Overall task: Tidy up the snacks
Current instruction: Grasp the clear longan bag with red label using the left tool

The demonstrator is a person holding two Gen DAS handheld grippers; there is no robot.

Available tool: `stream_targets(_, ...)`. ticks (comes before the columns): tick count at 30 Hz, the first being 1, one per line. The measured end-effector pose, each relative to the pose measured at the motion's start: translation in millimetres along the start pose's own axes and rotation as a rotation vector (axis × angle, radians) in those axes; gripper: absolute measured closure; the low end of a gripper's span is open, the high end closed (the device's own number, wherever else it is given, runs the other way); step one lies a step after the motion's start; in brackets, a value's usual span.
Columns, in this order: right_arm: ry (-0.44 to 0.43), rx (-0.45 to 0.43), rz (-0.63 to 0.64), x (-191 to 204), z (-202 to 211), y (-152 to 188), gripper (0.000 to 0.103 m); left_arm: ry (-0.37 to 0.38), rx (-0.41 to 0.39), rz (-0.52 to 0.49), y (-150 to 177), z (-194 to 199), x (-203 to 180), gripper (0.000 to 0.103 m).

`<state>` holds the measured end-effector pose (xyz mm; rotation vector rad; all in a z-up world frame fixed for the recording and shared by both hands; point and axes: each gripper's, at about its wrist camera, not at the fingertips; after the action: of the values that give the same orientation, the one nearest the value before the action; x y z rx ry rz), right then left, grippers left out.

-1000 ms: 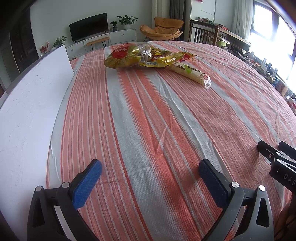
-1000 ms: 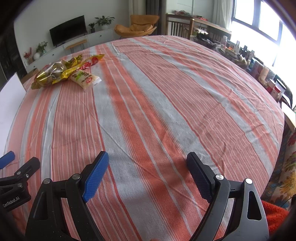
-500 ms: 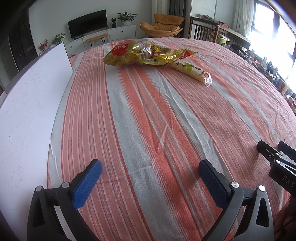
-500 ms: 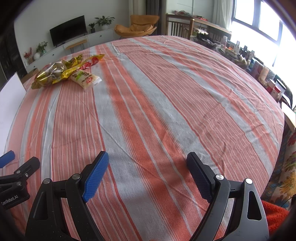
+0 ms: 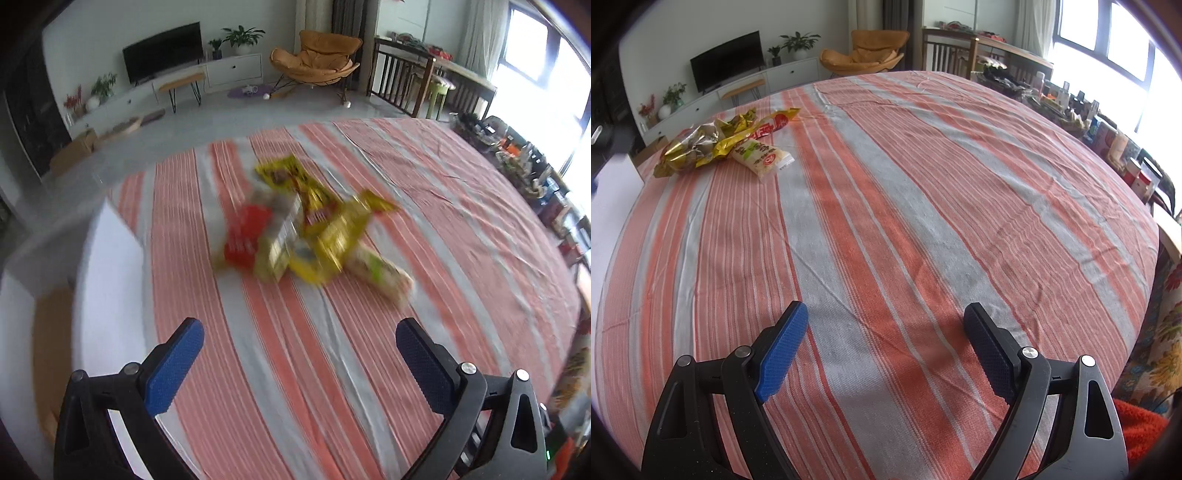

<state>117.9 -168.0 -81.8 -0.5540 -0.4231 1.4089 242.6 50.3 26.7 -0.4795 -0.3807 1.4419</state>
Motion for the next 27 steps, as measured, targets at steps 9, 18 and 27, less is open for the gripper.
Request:
stream_targets(9,-0.001,-0.001,0.000,0.8,-0.1,-0.2,0.013,-0.161,0.098,-0.079,-59.4,-111.7,11.3,0.002)
stream_targets(18,-0.002,0.000,0.001,3.4,-1.1,-1.9,0.011,-0.104,0.066,0.066,-6.2,-89.0,26.6,0.051)
stream_targets(27,-0.007,-0.001,0.002,3.7,-1.2,-1.6,0.011,0.004,0.016,0.079,145.0,11.1,-13.8,0.051)
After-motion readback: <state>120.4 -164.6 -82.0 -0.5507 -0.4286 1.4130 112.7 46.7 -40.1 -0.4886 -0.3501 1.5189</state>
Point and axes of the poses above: each gripper's, at about its wrist camera, not at the fingertips, and z roughly against the way its jaws point, x to its left, y to its underside, and after that the axes turned 2 degrees about y, right-handed
